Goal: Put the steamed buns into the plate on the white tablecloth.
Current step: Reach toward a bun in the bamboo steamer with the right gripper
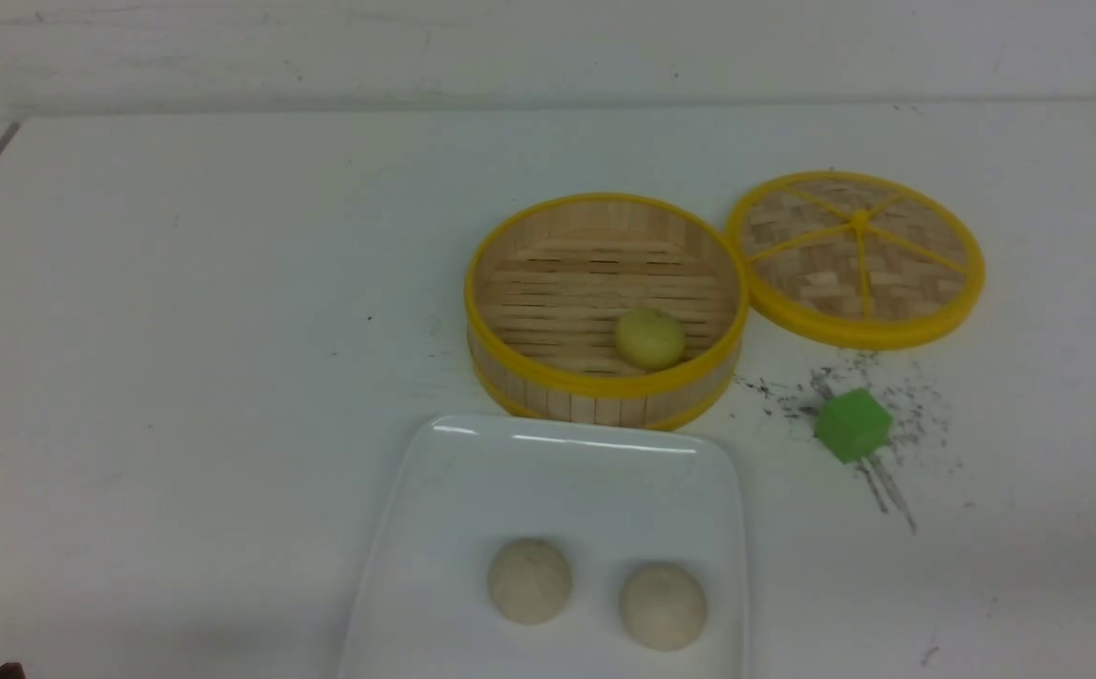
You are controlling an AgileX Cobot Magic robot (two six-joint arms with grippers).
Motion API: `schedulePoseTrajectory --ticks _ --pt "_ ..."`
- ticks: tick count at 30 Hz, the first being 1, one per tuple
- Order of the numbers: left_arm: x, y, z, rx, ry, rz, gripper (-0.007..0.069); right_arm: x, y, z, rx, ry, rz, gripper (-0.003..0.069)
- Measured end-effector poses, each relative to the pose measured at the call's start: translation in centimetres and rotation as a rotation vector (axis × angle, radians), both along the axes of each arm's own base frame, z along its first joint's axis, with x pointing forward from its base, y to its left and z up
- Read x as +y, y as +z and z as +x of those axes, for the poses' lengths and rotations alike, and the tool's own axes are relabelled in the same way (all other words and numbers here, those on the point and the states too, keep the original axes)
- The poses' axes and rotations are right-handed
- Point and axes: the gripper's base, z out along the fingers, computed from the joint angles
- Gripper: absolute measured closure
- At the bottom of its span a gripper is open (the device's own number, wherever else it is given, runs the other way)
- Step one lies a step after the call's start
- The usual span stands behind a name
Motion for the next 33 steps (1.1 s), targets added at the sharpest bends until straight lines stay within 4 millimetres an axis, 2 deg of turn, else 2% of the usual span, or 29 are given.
schedulePoseTrajectory --ticks 25,33 --pt "0.0 0.0 0.0 0.000 0.000 0.000 0.0384 0.0 -0.2 0.0 0.016 0.001 -0.014 0.0417" --pt "0.0 0.0 0.0 0.000 0.000 0.000 0.0384 0.2 0.8 -0.9 0.120 0.022 -0.203 0.0417"
